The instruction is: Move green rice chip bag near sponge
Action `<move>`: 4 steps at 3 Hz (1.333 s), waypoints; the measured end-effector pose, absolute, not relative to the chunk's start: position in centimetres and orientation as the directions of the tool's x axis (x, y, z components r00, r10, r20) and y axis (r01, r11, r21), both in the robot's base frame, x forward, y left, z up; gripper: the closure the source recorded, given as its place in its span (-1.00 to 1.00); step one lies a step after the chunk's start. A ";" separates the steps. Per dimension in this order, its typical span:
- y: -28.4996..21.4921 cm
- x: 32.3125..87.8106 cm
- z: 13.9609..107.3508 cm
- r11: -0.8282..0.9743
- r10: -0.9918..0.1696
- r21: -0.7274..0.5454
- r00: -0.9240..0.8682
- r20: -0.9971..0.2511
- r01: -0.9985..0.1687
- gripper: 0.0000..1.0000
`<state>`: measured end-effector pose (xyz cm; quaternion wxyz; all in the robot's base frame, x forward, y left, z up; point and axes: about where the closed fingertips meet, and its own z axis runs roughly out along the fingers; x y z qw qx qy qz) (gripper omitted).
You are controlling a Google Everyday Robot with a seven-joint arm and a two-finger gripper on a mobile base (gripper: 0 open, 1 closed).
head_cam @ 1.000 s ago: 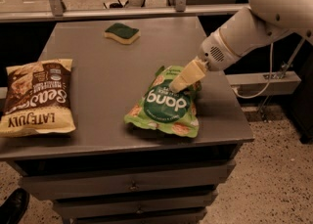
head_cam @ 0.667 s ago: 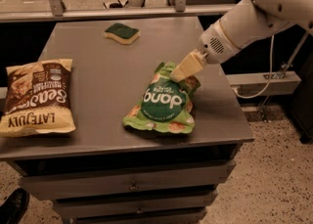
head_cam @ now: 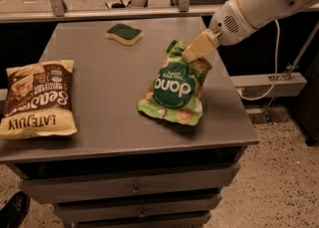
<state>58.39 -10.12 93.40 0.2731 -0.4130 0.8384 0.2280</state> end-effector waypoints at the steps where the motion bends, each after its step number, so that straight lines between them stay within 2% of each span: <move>1: -10.0 58.8 93.4 0.560 -0.560 0.156 -0.510 -0.653 -0.814 1.00; 2: -9.1 61.8 93.7 0.594 -0.499 0.152 -0.510 -0.700 -0.790 1.00; 3: -9.7 66.4 95.2 0.687 -0.358 0.163 -0.525 -0.773 -0.709 1.00; 4: -10.9 73.2 97.5 0.800 -0.151 0.187 -0.493 -0.857 -0.570 1.00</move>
Offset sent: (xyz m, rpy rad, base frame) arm 0.0734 0.0167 0.0100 0.1234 -0.1059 -0.1392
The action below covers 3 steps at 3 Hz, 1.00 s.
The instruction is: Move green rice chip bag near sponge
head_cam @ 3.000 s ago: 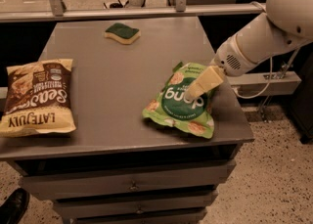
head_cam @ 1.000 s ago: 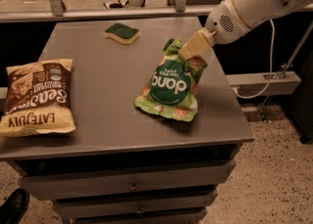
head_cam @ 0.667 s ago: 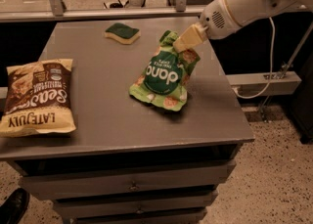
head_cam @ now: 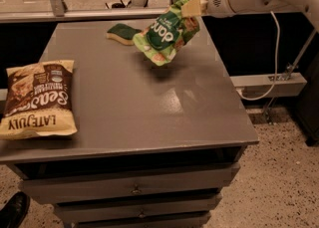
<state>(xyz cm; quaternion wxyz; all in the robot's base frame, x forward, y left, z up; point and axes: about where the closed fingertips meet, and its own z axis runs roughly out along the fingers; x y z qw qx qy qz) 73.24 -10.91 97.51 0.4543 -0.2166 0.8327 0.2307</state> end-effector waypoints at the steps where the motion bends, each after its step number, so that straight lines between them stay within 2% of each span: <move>1: -13.3 79.7 98.2 0.884 0.039 0.243 -0.455 -0.890 -0.400 1.00; 2: -16.1 84.0 97.4 0.910 0.184 0.315 -0.417 -0.890 -0.270 1.00; 3: -17.0 86.1 94.9 0.907 0.275 0.378 -0.420 -0.865 -0.185 1.00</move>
Offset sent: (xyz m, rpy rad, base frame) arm 0.1397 -0.0800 -0.0044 0.2554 -0.1013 -0.4953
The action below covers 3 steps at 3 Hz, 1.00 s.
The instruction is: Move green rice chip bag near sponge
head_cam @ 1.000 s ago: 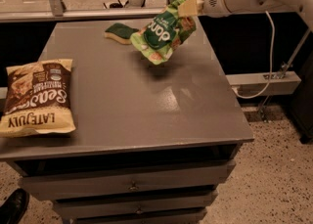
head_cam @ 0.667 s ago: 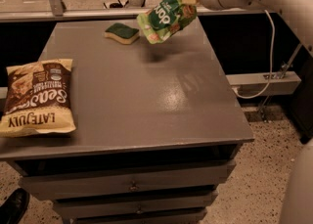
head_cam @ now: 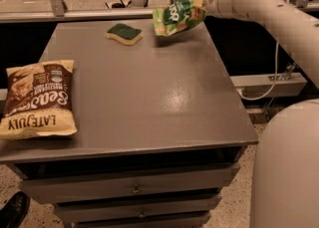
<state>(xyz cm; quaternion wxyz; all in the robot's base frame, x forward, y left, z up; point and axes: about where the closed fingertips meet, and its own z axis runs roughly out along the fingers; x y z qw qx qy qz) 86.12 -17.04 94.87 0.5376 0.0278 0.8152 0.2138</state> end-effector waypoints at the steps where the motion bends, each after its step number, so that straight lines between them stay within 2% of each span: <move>1: -15.8 87.0 93.0 0.888 0.304 0.420 -0.450 -0.840 -0.184 0.94; 2: -13.6 87.3 91.9 0.863 0.289 0.447 -0.495 -0.819 -0.235 0.67; 3: -12.3 87.0 90.9 0.846 0.275 0.466 -0.536 -0.798 -0.260 0.07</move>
Offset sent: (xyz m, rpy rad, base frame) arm 0.0140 0.0429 -0.0320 0.0803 0.0699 0.1317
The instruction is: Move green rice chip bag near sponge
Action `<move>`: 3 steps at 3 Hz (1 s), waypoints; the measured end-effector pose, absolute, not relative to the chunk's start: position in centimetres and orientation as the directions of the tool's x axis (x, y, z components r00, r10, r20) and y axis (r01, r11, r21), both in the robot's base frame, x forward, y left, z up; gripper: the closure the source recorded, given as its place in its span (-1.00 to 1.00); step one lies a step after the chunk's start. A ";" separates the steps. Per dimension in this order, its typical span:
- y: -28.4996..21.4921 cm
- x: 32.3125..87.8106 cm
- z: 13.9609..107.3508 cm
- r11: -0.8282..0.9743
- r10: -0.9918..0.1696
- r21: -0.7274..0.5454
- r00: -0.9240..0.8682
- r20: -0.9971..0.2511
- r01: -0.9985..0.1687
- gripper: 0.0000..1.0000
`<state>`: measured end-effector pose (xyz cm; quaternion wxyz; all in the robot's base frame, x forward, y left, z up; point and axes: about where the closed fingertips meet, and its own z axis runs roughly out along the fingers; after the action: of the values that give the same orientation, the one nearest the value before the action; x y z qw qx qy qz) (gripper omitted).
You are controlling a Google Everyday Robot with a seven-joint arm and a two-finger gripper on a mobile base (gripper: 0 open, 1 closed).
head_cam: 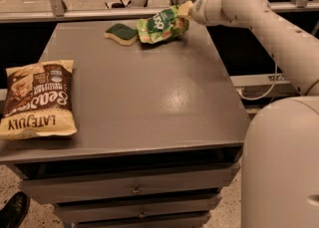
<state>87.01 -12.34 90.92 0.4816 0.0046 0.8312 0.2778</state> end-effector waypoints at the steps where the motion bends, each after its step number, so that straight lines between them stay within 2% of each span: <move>1: -11.5 86.2 90.4 0.831 0.268 0.483 -0.563 -0.782 -0.276 -0.55; 2: -11.3 84.7 90.7 0.828 0.251 0.477 -0.566 -0.786 -0.295 -1.00; 3: -12.3 81.8 92.0 0.843 0.217 0.435 -0.541 -0.813 -0.315 -1.00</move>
Offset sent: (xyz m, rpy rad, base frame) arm -0.0303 0.0121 -0.0033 0.0193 0.0340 0.0685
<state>81.76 -12.26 92.00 0.4783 -0.0293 0.8324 0.2783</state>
